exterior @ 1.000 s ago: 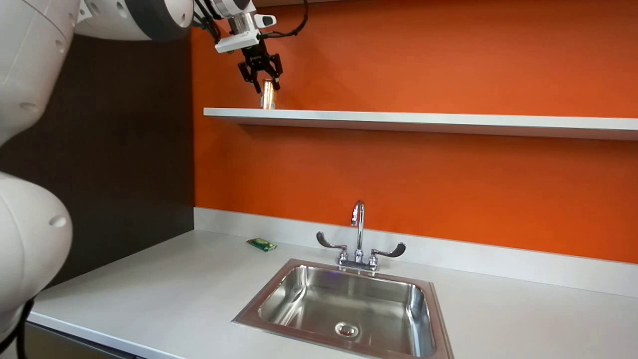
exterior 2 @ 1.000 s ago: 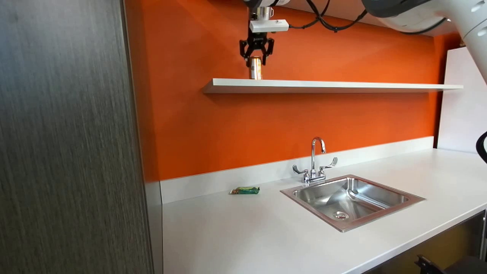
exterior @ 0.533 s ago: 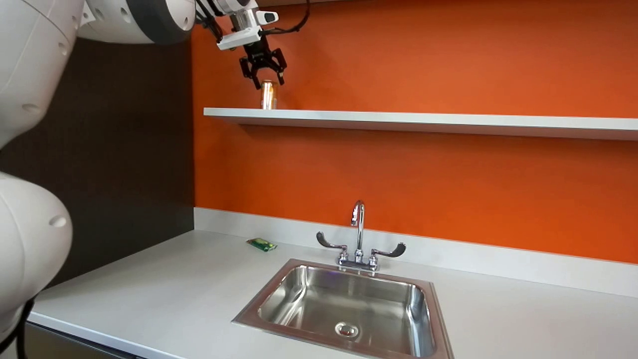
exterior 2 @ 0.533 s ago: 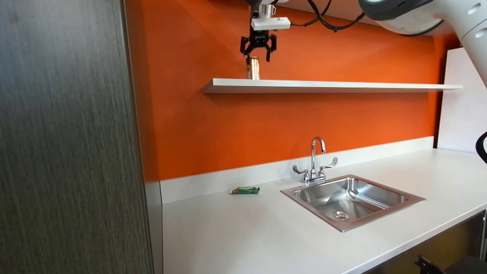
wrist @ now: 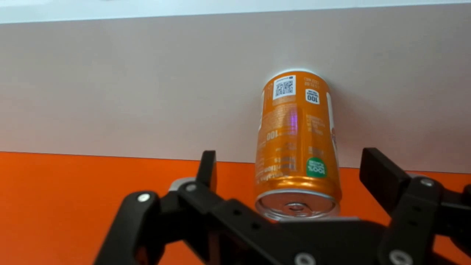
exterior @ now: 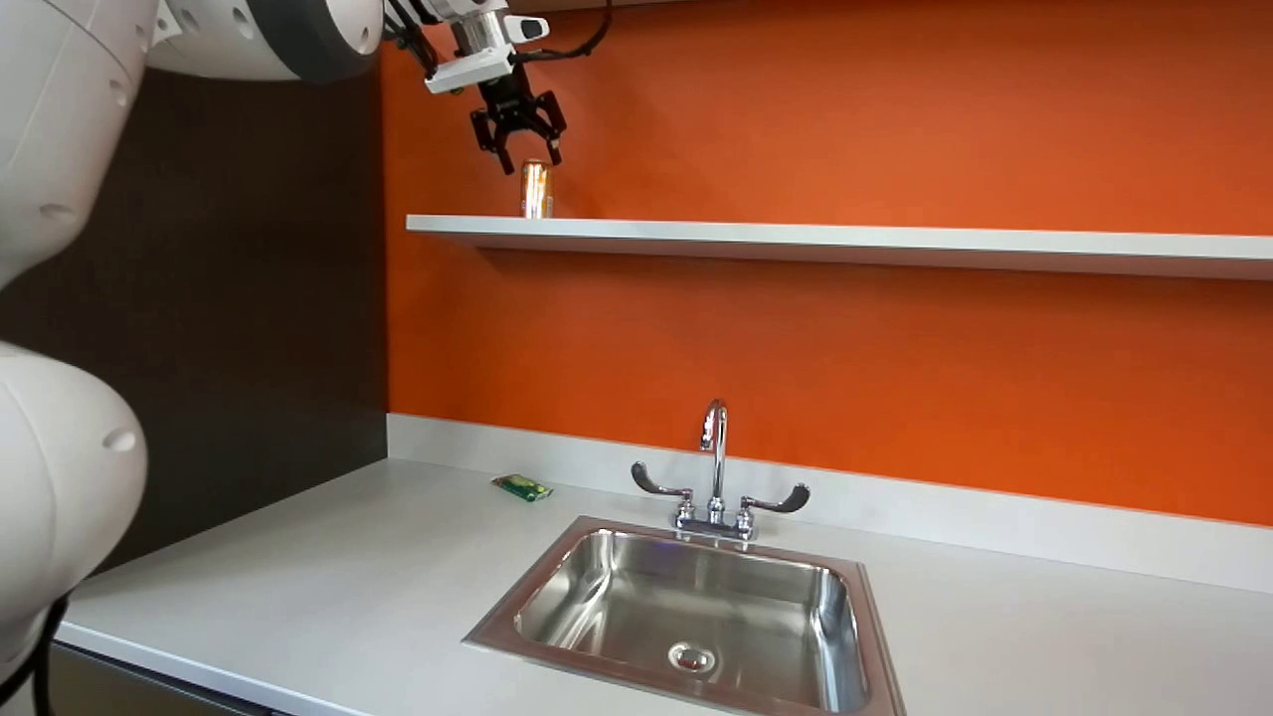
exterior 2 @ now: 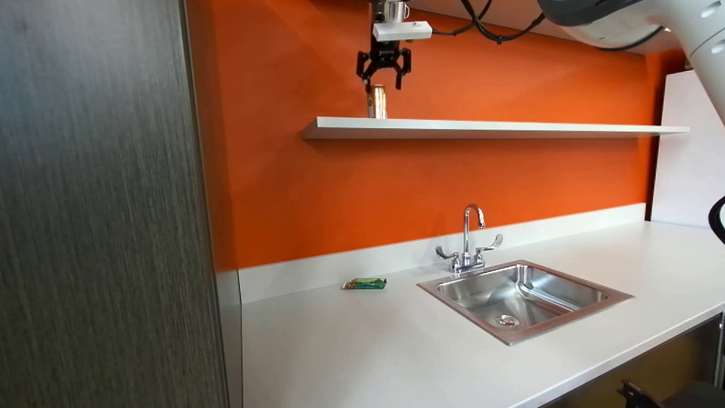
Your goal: Place the soda can on the left side of the first shelf
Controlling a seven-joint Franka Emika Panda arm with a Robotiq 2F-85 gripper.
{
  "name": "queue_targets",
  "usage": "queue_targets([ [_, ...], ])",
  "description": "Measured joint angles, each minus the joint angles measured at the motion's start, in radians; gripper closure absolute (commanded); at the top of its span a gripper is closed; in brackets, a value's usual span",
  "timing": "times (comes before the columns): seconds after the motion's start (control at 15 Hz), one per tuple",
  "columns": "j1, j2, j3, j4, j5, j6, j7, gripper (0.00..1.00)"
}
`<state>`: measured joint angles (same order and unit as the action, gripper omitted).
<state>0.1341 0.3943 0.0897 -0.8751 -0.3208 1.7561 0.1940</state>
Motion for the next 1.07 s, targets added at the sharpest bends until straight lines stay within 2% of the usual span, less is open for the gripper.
queue_targets([
  [0.27, 0.019, -0.053, 0.000, -0.050, 0.000, 0.000, 0.002, 0.00],
  [0.47, 0.027, -0.130, 0.000, -0.133, 0.000, 0.003, 0.014, 0.00],
  [1.07, 0.025, -0.421, -0.016, -0.551, -0.032, 0.072, 0.093, 0.00],
])
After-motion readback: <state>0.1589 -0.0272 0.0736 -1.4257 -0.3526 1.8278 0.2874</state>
